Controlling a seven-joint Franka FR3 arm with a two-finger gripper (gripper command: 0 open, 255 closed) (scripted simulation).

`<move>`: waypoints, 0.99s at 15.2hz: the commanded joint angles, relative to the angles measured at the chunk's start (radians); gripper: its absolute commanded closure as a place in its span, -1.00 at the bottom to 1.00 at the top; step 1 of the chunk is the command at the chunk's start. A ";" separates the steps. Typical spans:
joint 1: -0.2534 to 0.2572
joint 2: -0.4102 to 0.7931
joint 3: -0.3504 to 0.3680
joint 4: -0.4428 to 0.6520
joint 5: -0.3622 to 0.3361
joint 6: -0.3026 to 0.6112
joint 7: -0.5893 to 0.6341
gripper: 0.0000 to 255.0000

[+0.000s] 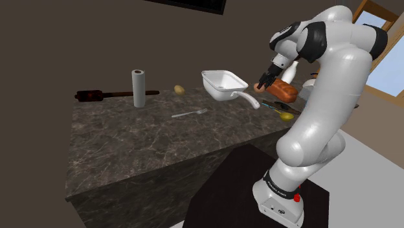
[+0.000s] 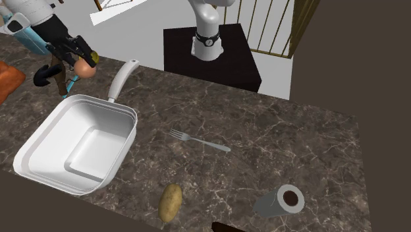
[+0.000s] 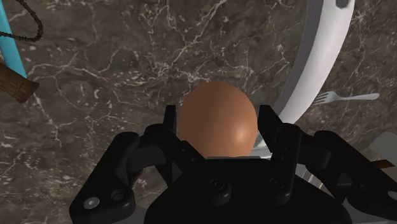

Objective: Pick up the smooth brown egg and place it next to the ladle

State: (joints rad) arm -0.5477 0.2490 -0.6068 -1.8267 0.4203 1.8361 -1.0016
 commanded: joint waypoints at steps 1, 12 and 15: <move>-0.049 0.038 -0.019 0.056 0.010 -0.044 -0.057 1.00; -0.058 0.100 0.000 -0.016 0.060 0.068 -0.112 1.00; -0.062 0.120 0.007 -0.031 0.076 0.097 -0.128 1.00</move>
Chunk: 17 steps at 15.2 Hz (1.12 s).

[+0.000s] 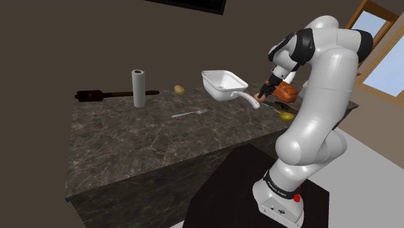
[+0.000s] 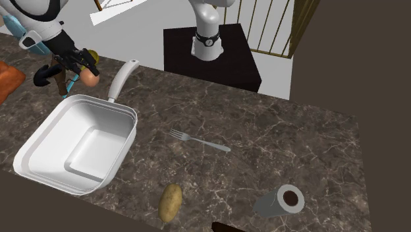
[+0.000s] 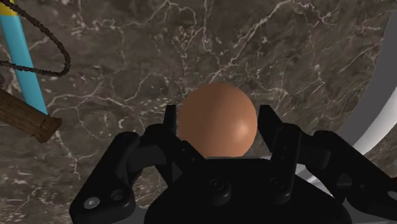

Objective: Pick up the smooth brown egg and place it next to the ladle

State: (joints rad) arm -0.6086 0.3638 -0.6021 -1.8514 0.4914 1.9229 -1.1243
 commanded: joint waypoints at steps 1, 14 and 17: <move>-0.003 0.013 0.004 -0.011 0.011 0.019 -0.011 1.00; -0.025 0.104 0.038 -0.044 0.082 0.118 -0.076 1.00; -0.025 0.104 0.038 -0.044 0.082 0.118 -0.076 1.00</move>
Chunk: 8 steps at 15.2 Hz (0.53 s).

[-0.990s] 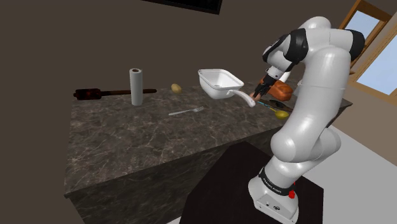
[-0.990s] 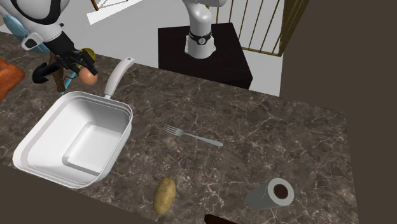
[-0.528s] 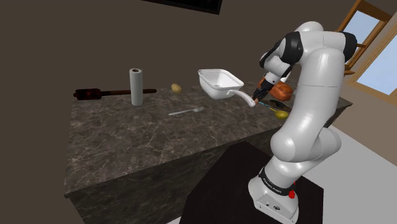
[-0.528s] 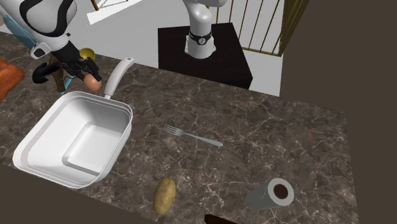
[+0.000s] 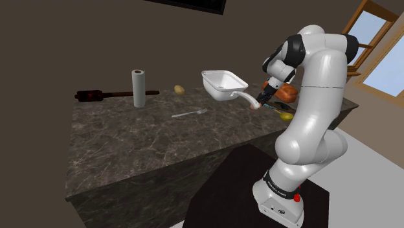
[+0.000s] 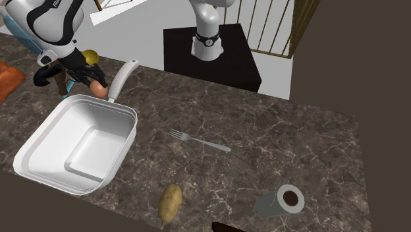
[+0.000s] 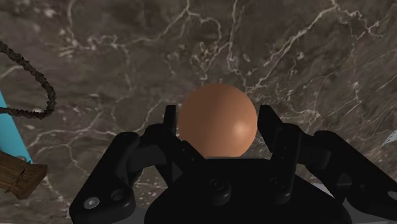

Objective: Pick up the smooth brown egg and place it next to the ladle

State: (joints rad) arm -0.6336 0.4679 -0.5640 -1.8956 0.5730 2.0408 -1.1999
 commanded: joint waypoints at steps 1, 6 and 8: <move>0.000 0.000 0.000 0.000 0.000 0.001 0.000 1.00; 0.000 0.000 0.000 0.000 0.000 0.001 0.000 -1.00; 0.000 0.000 0.000 0.000 0.000 0.001 0.000 -1.00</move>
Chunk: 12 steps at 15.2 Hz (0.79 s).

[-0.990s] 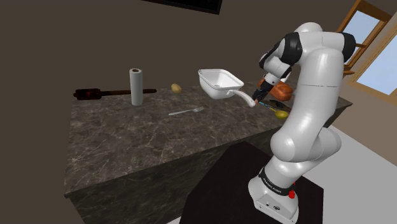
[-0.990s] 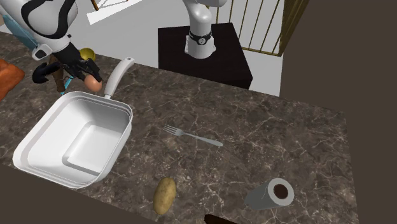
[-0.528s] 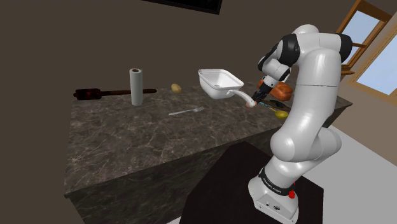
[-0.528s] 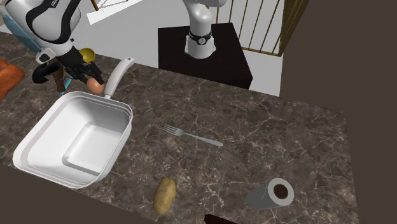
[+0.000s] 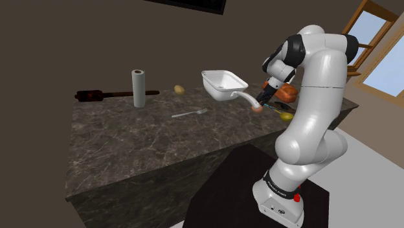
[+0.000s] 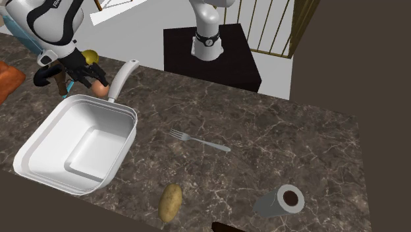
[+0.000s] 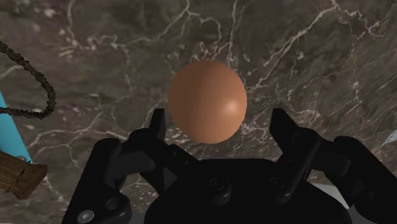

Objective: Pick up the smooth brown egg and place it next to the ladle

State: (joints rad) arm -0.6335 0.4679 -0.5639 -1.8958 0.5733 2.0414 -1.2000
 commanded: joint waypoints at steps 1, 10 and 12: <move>0.000 0.000 0.000 0.000 0.000 0.000 0.000 -1.00; -0.008 -0.047 -0.030 0.062 -0.051 -0.099 0.031 -1.00; -0.008 -0.047 -0.030 0.062 -0.051 -0.099 0.031 -1.00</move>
State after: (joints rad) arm -0.6418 0.4207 -0.5940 -1.8344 0.5223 1.9426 -1.1695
